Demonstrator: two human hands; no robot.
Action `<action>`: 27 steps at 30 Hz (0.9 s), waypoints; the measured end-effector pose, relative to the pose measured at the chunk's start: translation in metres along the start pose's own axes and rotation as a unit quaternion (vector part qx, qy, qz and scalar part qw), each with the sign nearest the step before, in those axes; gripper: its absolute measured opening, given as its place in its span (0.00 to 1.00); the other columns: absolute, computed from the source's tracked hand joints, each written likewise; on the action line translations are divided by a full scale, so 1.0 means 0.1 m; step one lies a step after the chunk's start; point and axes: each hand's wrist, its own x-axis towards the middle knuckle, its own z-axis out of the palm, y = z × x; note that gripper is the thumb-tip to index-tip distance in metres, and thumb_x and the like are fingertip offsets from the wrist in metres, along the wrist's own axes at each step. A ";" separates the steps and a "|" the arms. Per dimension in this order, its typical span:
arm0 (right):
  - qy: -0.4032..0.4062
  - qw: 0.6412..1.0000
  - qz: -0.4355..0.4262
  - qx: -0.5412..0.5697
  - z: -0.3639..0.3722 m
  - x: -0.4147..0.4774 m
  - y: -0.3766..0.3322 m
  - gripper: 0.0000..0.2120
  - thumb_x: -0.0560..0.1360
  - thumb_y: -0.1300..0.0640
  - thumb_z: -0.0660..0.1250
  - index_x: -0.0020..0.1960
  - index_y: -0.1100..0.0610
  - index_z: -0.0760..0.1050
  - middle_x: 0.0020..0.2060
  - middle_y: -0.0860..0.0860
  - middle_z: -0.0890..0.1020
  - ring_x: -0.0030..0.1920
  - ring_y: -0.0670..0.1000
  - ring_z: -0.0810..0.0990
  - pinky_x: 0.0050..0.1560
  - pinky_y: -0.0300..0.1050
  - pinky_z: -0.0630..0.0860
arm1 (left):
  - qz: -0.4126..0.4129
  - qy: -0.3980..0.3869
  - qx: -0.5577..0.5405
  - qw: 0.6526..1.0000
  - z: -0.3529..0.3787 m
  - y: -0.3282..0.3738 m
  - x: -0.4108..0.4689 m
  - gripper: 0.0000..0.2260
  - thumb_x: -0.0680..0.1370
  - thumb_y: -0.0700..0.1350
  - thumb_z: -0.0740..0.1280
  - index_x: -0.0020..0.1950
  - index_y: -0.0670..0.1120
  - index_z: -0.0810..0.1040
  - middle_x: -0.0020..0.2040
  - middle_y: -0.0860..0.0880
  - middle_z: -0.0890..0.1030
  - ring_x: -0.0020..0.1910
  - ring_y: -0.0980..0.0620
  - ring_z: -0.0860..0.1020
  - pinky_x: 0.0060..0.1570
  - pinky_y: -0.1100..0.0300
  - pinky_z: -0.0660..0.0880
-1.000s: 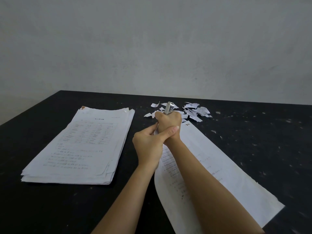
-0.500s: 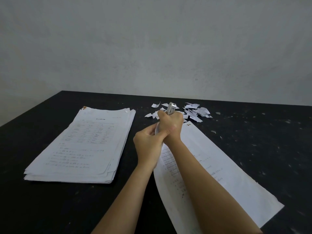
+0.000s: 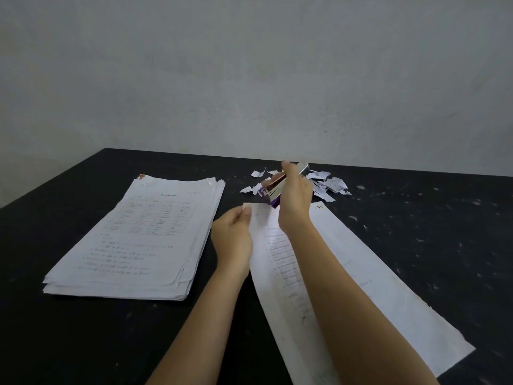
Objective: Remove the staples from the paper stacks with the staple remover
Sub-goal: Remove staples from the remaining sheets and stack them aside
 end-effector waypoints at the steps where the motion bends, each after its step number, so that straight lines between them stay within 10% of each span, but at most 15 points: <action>1: -0.011 1.000 -0.008 0.013 -0.01 0.02 -0.03 0.12 0.75 0.57 0.63 0.34 0.61 0.72 0.23 0.52 0.80 0.23 0.49 0.77 0.25 0.35 0.72 | -0.033 0.011 -0.021 0.999 -0.02 0.00 0.01 0.14 0.77 0.42 0.66 0.33 0.55 0.79 0.34 0.57 0.80 0.39 0.54 0.79 0.41 0.60 0.75; 7: -0.190 0.900 -0.040 -0.391 -0.23 0.08 -0.25 0.03 0.71 0.63 0.68 0.40 0.62 0.77 0.39 0.60 0.81 0.23 0.48 0.74 0.24 0.36 0.71 | -0.116 -0.014 -0.128 0.985 -0.06 0.05 0.04 0.10 0.78 0.42 0.65 0.39 0.51 0.82 0.38 0.51 0.84 0.41 0.49 0.82 0.43 0.55 0.80; 10: -0.267 0.846 -0.029 -0.461 -0.31 0.05 -0.27 0.03 0.69 0.67 0.68 0.43 0.63 0.79 0.29 0.54 0.81 0.20 0.47 0.73 0.25 0.38 0.71 | -0.110 -0.015 -0.143 0.983 -0.04 0.09 0.01 0.09 0.78 0.41 0.66 0.40 0.50 0.82 0.40 0.48 0.83 0.42 0.47 0.82 0.46 0.52 0.80; 16: -0.250 0.823 -0.071 -0.505 -0.35 0.06 -0.45 0.04 0.69 0.63 0.73 0.40 0.62 0.79 0.28 0.52 0.81 0.19 0.44 0.74 0.22 0.34 0.69 | -0.081 -0.048 -0.146 0.985 -0.12 0.16 0.01 0.14 0.73 0.37 0.70 0.31 0.52 0.83 0.32 0.55 0.84 0.33 0.56 0.83 0.29 0.65 0.77; 27: -0.312 0.849 -0.047 -0.424 -0.43 -0.09 -0.88 0.07 0.67 0.64 0.74 0.37 0.68 0.78 0.19 0.51 0.75 0.18 0.50 0.70 0.22 0.32 0.65 | -0.039 -0.129 -0.222 0.966 -0.08 0.25 -0.15 0.09 0.75 0.39 0.67 0.37 0.46 0.84 0.37 0.49 0.85 0.37 0.53 0.83 0.37 0.61 0.81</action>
